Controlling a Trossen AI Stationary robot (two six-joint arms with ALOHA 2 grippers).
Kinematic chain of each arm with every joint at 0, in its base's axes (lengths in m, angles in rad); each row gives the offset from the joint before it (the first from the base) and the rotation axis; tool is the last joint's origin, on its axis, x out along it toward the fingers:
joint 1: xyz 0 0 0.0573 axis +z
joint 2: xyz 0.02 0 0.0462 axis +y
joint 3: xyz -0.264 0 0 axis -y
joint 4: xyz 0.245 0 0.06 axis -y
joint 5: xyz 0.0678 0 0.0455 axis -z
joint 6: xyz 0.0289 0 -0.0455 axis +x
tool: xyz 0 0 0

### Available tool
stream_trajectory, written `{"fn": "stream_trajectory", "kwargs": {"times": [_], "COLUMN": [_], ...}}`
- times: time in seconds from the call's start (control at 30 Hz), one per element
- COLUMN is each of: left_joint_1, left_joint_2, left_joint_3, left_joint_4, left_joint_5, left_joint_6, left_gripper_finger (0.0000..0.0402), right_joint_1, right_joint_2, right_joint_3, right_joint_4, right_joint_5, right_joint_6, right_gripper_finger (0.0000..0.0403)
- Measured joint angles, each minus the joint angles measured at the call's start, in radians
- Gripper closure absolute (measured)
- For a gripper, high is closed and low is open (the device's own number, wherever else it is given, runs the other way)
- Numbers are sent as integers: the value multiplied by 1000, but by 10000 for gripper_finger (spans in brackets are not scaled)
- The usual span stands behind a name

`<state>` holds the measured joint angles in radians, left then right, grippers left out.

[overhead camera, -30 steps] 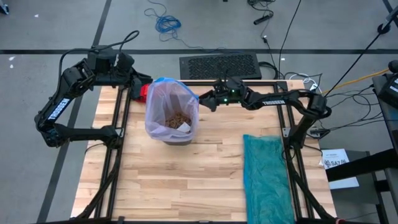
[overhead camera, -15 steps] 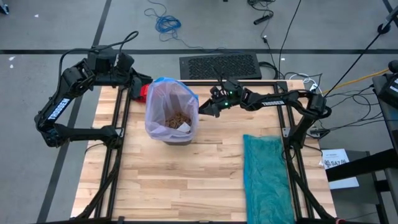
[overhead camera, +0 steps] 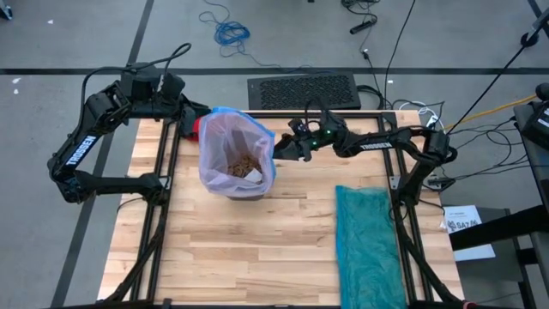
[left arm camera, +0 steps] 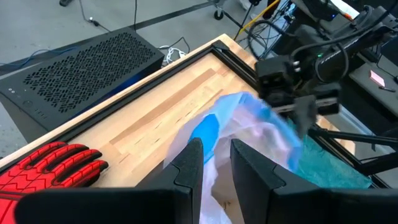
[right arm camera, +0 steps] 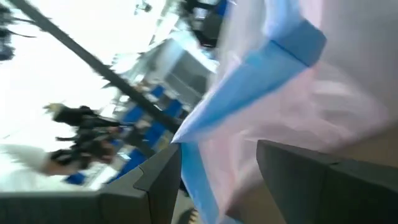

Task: Place trash/remove bag and relplace
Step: Close the pink trash bag inside the trash bin

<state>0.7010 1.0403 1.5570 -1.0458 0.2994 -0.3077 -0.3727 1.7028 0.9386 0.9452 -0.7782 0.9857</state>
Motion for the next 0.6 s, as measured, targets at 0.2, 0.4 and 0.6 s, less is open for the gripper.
{"fn": "stream_trajectory", "kwargs": {"times": [0.2, 0.4, 0.6], "left_joint_1": [0, 0, 0], "left_joint_2": [0, 0, 0], "left_joint_3": [0, 0, 0], "left_joint_4": [0, 0, 0], "left_joint_5": [0, 0, 0], "left_joint_6": [2, 29, 48], "left_gripper_finger": [324, 324, 323], "right_joint_1": [33, 43, 91], "right_joint_2": [-68, -248, -408], "right_joint_3": [0, 0, 0], "right_joint_4": [98, -288, -996], "right_joint_5": [-9, 25, 274], "right_joint_6": [93, -44, -315], "right_gripper_finger": [202, 202, 202]}}
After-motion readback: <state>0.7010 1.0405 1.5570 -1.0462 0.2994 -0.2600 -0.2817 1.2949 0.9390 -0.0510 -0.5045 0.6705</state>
